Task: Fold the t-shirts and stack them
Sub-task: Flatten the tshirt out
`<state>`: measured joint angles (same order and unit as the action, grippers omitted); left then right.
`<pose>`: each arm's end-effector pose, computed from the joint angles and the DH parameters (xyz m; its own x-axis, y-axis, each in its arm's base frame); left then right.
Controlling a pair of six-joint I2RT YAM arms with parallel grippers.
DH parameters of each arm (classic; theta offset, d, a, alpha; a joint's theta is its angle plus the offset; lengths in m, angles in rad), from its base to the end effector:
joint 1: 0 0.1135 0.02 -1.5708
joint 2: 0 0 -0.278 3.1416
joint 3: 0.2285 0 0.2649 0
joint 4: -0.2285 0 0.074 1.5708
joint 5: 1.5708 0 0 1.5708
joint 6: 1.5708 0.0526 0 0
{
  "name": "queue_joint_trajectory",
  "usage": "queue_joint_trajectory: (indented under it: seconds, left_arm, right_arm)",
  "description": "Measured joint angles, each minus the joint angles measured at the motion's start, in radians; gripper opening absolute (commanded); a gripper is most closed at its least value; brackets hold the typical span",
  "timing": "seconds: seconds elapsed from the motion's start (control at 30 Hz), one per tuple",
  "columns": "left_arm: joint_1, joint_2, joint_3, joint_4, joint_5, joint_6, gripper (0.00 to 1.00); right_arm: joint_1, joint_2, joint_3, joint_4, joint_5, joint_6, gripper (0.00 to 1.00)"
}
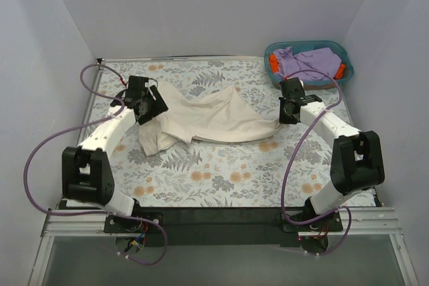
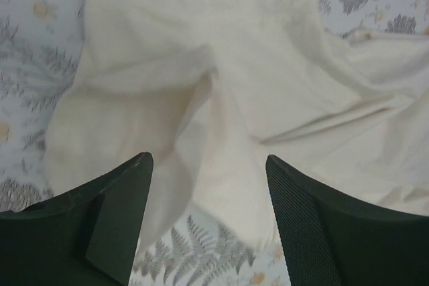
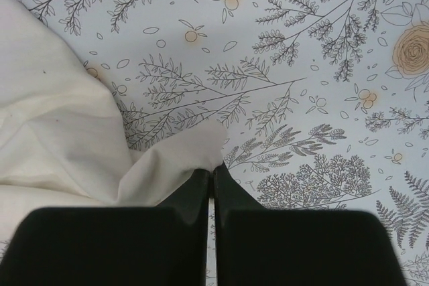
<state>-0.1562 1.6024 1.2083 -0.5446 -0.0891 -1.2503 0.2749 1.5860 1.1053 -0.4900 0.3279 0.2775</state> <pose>0.3610 -0.0521 0.2457 -0.3489 -0.9020 -0.2543 -0.7239 0.4317 -0.5381 0.3421 0.0789 0.2232 -0.7864 0.0477 -0.6159 0.1388 0.9852 -0.1009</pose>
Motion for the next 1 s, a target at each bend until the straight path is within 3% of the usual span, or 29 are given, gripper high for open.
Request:
queue_joint_trajectory:
  seconds: [0.2, 0.3, 0.57, 0.83, 1.0]
  left_arm:
    - [-0.003, -0.391, -0.34, 0.004, 0.039, -0.068, 0.54]
    - [-0.006, -0.484, -0.451, 0.005, 0.057, -0.092, 0.51]
    - [-0.011, -0.432, -0.533, 0.075, 0.104, -0.097, 0.4]
    - [-0.013, -0.357, -0.533, 0.124, 0.092, -0.087, 0.37]
    - [-0.016, -0.335, -0.533, 0.134, 0.086, -0.08, 0.19]
  right_arm:
    - [0.0, -0.033, -0.026, 0.007, -0.042, -0.013, 0.01]
    - [0.0, -0.067, -0.056, 0.018, -0.063, -0.015, 0.01]
    - [0.0, -0.084, -0.088, 0.029, -0.101, -0.019, 0.01]
    - [0.0, -0.086, -0.089, 0.042, -0.109, -0.019, 0.01]
    - [0.0, -0.086, -0.089, 0.045, -0.115, -0.019, 0.01]
